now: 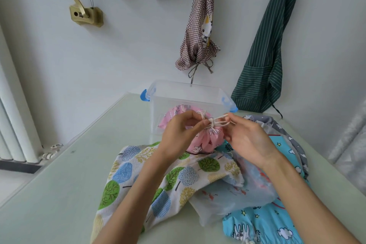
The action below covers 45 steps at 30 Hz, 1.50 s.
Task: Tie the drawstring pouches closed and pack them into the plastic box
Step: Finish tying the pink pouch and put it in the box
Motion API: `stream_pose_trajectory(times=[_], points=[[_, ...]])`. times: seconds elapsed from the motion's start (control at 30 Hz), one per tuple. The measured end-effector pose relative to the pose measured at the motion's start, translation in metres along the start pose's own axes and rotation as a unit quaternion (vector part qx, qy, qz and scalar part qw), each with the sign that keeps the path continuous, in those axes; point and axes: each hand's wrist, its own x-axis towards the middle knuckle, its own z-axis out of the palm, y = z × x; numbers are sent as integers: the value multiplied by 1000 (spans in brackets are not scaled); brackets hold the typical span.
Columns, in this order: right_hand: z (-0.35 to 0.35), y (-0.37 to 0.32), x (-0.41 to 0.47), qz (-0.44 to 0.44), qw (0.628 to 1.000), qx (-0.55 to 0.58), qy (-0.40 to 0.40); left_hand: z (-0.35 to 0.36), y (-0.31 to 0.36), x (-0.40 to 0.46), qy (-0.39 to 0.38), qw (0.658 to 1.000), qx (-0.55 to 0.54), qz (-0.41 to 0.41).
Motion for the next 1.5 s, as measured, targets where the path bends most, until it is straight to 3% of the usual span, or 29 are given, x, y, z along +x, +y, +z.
stream_pose_trajectory(times=[0.07,0.13,0.23,0.3,0.47,0.63,0.87,1.07,1.17,1.33,1.5], points=[[3,0,2,-18,999,-28,25,1,-1,0,-3,1000,-3,-3],[5,-2,3,-56,980,-171,79,1,-1,-1,-5,1000,-5,-11],[-1,-8,4,-139,881,-425,153,0,2,-1,15,999,-30,-28],[-4,-14,1,-166,839,-490,167,-2,7,-1,35,997,-62,-37],[6,-16,-9,-140,890,-417,119,3,14,-4,73,979,-152,-111],[-11,-3,-15,-125,918,-333,177,3,12,-4,141,968,-151,-142],[-11,11,-15,-65,937,-269,211,7,6,-3,159,965,-139,-157],[-10,13,-15,-58,934,-321,144,6,5,2,180,947,-195,-182],[-12,17,-12,-54,919,-362,147,4,0,2,180,950,-179,-182],[-16,23,-13,-49,895,-411,167,-4,-4,3,114,962,-154,-197],[-20,10,-22,-43,917,-362,158,-7,-2,4,92,966,-138,-197]])
